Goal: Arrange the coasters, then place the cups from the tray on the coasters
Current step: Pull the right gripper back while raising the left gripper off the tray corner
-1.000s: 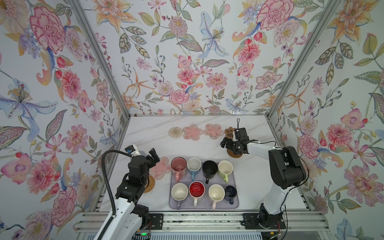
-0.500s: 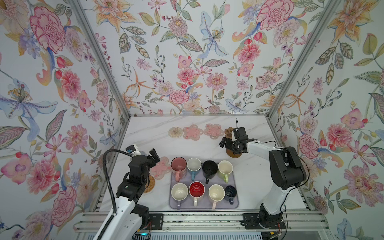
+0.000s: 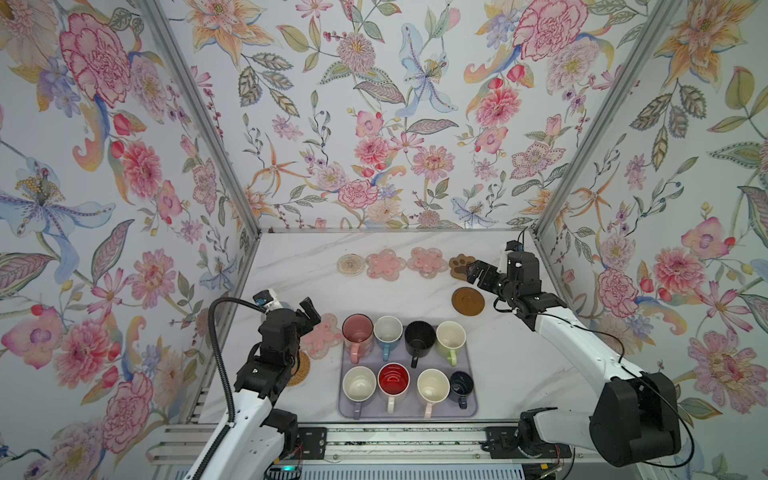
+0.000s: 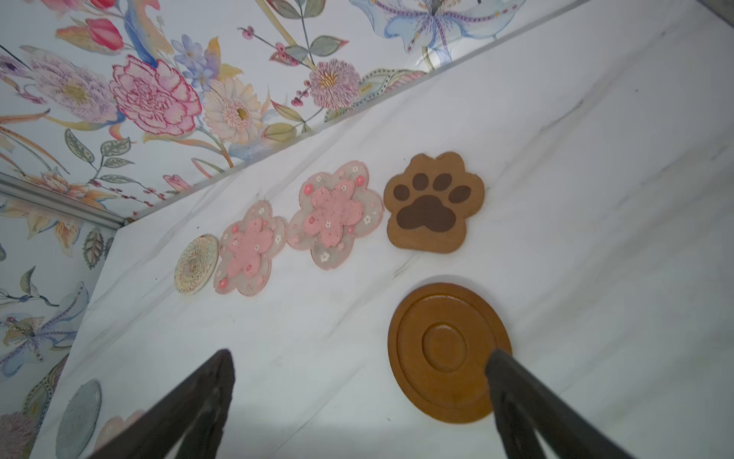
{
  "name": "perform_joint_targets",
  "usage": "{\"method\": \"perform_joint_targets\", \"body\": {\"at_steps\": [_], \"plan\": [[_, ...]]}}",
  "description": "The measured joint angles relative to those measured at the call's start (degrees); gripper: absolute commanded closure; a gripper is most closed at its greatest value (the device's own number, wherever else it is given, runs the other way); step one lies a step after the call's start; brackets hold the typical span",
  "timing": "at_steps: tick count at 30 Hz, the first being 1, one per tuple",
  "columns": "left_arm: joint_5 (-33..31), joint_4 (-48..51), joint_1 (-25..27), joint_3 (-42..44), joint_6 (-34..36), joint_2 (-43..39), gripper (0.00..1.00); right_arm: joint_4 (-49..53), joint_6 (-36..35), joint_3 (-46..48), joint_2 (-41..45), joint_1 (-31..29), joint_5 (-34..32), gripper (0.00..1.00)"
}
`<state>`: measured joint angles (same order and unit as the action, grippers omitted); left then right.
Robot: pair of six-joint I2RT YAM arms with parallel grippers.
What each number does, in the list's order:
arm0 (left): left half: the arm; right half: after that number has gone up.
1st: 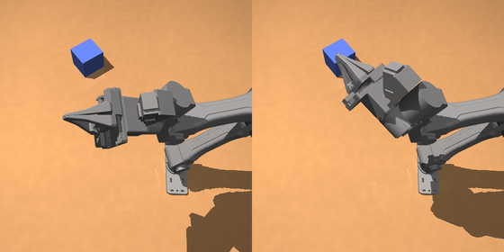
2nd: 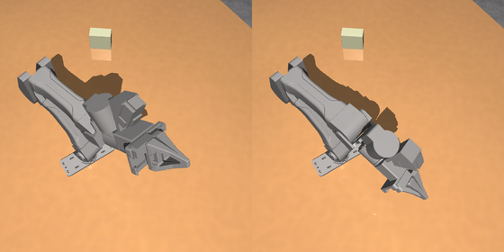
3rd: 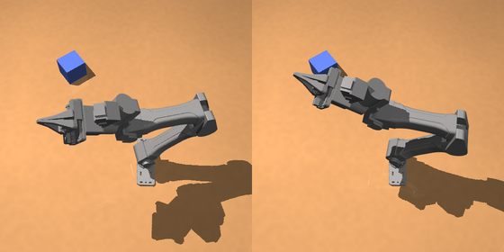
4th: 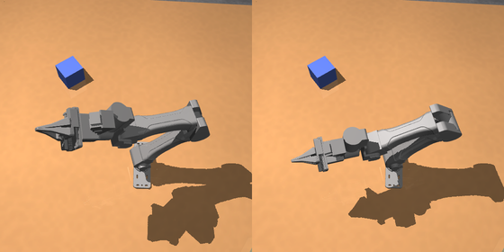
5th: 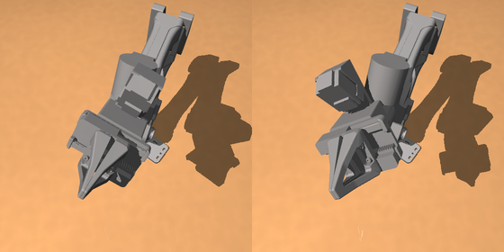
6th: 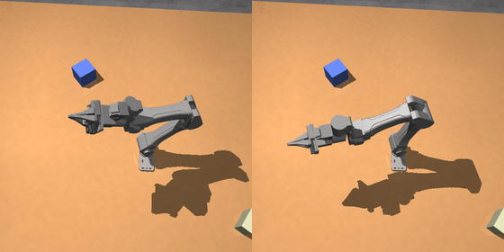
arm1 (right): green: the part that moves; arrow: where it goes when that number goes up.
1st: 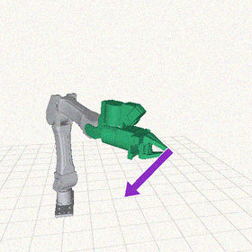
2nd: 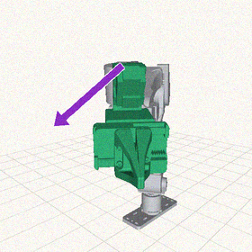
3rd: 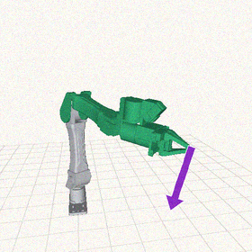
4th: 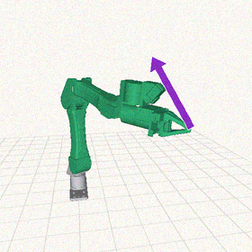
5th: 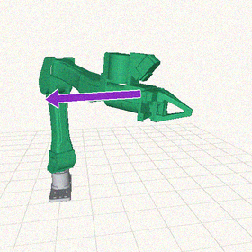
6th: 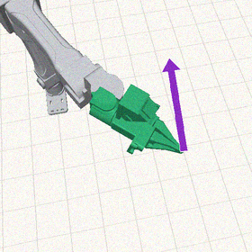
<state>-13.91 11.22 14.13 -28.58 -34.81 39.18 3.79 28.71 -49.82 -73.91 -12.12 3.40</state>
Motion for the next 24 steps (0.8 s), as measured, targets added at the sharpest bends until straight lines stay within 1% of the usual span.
{"method": "perform_joint_targets", "body": {"at_steps": [4, 10, 13, 18, 20, 24], "plan": [[0.2, -0.33, 0.0, 0.02, -0.31, 1.09, 0.01, 0.11, 0.15, 3.74, 0.5, 0.26, 0.09, 0.01], [-0.15, 1.33, -0.74, -1.25, -0.92, 4.72, 0.01, -0.26, 0.2, 3.78, 0.52, 0.63, 0.2, 0.01], [0.74, 2.75, -4.57, -3.28, -1.03, 8.74, 0.01, -0.26, 0.15, 3.76, 0.52, 0.63, 0.26, 0.01], [6.45, 2.49, -13.49, -4.83, -1.03, 16.24, 0.01, -0.24, 0.0, 3.76, 0.52, 0.79, 0.48, 0.01], [8.94, 2.29, -16.17, -5.55, -0.98, 19.82, 0.01, -0.22, -0.02, 3.76, 0.52, 0.98, 0.68, 0.01], [12.52, 1.57, -19.19, -7.89, -0.09, 26.6, 0.01, -0.2, -0.04, 3.78, 1.09, 1.29, 0.63, 0.01]]}}
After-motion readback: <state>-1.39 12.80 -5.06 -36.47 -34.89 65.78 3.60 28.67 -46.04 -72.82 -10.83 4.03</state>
